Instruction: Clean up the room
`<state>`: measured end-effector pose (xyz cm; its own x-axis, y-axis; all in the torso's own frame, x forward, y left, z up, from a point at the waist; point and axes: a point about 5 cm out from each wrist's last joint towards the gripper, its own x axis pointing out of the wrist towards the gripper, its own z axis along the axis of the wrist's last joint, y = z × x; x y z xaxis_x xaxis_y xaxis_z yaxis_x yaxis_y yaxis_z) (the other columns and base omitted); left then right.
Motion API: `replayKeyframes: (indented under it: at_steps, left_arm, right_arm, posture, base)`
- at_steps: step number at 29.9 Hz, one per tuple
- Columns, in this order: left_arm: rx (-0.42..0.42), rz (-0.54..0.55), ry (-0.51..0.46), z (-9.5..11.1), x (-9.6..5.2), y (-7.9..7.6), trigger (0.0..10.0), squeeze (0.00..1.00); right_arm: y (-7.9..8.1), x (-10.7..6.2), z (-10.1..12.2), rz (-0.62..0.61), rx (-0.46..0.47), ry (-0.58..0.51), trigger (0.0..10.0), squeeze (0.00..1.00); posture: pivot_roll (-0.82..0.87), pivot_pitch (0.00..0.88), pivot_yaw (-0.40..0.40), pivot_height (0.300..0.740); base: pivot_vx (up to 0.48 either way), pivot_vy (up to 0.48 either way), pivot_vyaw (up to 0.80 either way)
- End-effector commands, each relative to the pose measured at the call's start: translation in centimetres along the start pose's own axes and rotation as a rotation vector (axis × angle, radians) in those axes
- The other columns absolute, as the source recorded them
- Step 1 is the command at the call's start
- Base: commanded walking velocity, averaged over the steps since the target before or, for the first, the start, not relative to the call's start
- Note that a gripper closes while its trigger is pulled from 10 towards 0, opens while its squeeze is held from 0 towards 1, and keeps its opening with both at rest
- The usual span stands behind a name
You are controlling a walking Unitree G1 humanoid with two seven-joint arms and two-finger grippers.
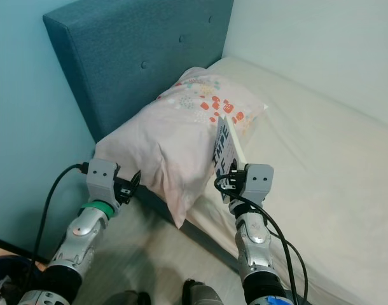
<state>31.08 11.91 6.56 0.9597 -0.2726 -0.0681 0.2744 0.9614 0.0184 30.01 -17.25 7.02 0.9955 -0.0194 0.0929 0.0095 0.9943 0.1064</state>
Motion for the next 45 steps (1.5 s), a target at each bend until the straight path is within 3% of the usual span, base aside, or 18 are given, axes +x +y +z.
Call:
replayKeyframes:
  at_steps: [1, 23, 25, 29, 45]
  left_arm:
    - [0.001, -0.012, 0.022, -0.5, -0.3, -0.3, 10.0, 0.0]
    - [-0.012, -0.025, 0.05, -0.8, -0.4, -0.5, 10.0, 0.0]
    - [-0.061, -0.016, 0.099, -1.2, -0.4, -0.3, 10.0, 0.0]
    - [-0.081, -0.017, 0.106, -1.3, -0.5, -0.3, 10.0, 0.0]
    - [-0.052, -0.005, 0.105, -1.0, -0.2, -0.2, 10.0, 0.0]
  right_arm:
    - [-0.1, -0.2, 0.5, 0.007, 0.0, -0.034, 10.0, 0.0]
    - [-0.4, -0.9, 0.2, 0.0, -0.002, -0.014, 10.0, 0.0]
    - [-0.5, -1.0, 0.2, -0.001, -0.002, -0.012, 10.0, 0.0]
    - [-0.5, -1.1, 0.2, -0.004, -0.002, -0.01, 10.0, 0.0]
    - [-1.2, -1.4, 0.2, -0.023, -0.002, 0.005, 10.0, 0.0]
  posture:
    - [0.0, 0.09, 0.004, 0.737]
    - [-0.01, 0.102, 0.01, 0.737]
    - [-0.01, 0.104, 0.011, 0.737]
    - [-0.01, 0.112, 0.011, 0.737]
    - [-0.01, 0.124, 0.019, 0.737]
  base:
    - [0.0, -0.337, 0.0]
    - [0.0, -0.444, 0.0]
    - [0.0, 0.0, 0.0]
    - [0.0, 0.36, 0.0]
    - [0.0, 0.03, 0.0]
